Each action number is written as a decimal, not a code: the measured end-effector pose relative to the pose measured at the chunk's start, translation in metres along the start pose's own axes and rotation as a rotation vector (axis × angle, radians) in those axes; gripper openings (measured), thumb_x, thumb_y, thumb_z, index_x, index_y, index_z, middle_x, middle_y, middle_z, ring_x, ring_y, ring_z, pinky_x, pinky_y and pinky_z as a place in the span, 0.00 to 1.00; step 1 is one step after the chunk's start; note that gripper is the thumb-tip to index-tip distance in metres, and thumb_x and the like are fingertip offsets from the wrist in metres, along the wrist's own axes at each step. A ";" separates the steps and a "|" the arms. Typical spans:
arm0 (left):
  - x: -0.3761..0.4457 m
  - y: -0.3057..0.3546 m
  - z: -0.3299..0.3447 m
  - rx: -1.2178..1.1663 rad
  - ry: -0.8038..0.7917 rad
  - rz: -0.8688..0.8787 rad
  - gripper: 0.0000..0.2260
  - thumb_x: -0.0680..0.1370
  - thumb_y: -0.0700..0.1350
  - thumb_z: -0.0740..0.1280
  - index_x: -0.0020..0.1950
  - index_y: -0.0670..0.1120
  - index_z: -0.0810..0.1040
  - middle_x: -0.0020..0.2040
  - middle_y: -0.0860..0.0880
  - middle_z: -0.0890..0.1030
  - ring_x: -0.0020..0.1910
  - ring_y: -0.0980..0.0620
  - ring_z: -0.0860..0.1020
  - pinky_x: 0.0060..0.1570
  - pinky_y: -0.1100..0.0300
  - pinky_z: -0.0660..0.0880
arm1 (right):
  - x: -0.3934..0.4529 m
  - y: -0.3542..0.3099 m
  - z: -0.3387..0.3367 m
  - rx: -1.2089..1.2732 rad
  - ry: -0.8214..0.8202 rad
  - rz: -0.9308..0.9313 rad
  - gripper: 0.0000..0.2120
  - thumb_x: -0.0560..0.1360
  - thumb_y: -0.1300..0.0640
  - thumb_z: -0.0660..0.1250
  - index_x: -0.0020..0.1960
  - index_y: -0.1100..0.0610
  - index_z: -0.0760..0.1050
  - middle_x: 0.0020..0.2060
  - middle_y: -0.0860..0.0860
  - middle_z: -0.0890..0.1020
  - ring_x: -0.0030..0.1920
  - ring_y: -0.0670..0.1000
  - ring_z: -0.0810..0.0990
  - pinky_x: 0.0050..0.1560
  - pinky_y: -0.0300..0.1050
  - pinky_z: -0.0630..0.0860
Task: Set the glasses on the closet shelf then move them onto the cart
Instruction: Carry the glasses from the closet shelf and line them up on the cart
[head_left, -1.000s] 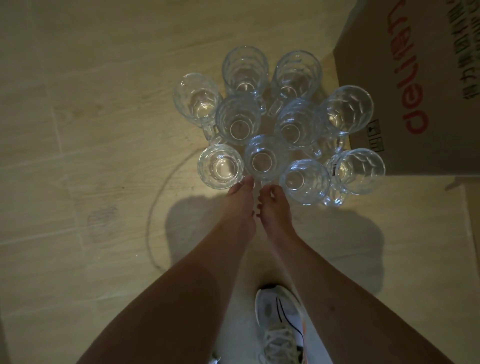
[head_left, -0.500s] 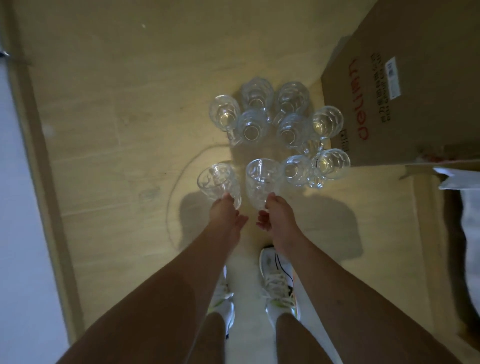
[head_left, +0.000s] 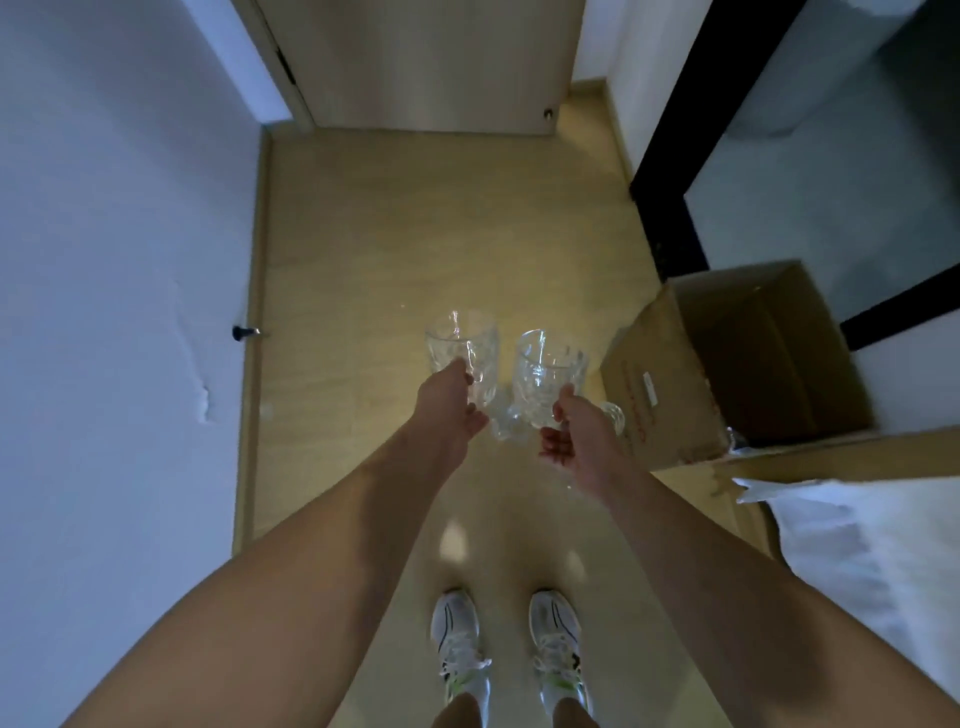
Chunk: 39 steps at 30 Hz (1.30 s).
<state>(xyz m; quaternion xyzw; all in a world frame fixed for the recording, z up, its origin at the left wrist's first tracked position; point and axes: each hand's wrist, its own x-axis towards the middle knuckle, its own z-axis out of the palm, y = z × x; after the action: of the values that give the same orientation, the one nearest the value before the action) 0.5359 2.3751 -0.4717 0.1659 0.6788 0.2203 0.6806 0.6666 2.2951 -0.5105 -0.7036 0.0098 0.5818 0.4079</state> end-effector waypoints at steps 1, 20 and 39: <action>-0.023 0.023 -0.002 0.025 -0.018 0.046 0.09 0.82 0.48 0.63 0.43 0.47 0.73 0.43 0.48 0.68 0.37 0.51 0.66 0.35 0.59 0.72 | -0.022 -0.024 0.006 0.003 -0.006 -0.039 0.19 0.84 0.43 0.57 0.39 0.54 0.67 0.32 0.53 0.72 0.33 0.50 0.71 0.37 0.44 0.73; -0.384 0.300 -0.065 -0.124 -0.076 0.676 0.08 0.80 0.49 0.66 0.42 0.49 0.75 0.56 0.47 0.82 0.51 0.44 0.83 0.59 0.47 0.80 | -0.314 -0.304 0.078 -0.082 -0.285 -0.678 0.18 0.83 0.41 0.58 0.43 0.54 0.67 0.35 0.55 0.71 0.29 0.51 0.67 0.30 0.41 0.70; -0.553 0.227 -0.154 -0.518 0.472 0.847 0.06 0.82 0.43 0.65 0.57 0.43 0.73 0.47 0.49 0.74 0.60 0.38 0.74 0.43 0.46 0.77 | -0.448 -0.311 0.149 -0.394 -0.887 -0.768 0.17 0.79 0.44 0.62 0.37 0.53 0.67 0.33 0.56 0.75 0.29 0.52 0.71 0.34 0.45 0.77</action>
<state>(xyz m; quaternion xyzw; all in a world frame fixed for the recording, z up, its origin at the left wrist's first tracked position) 0.3759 2.2659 0.1141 0.1979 0.6105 0.6661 0.3801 0.5533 2.3832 0.0363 -0.4101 -0.5222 0.6214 0.4158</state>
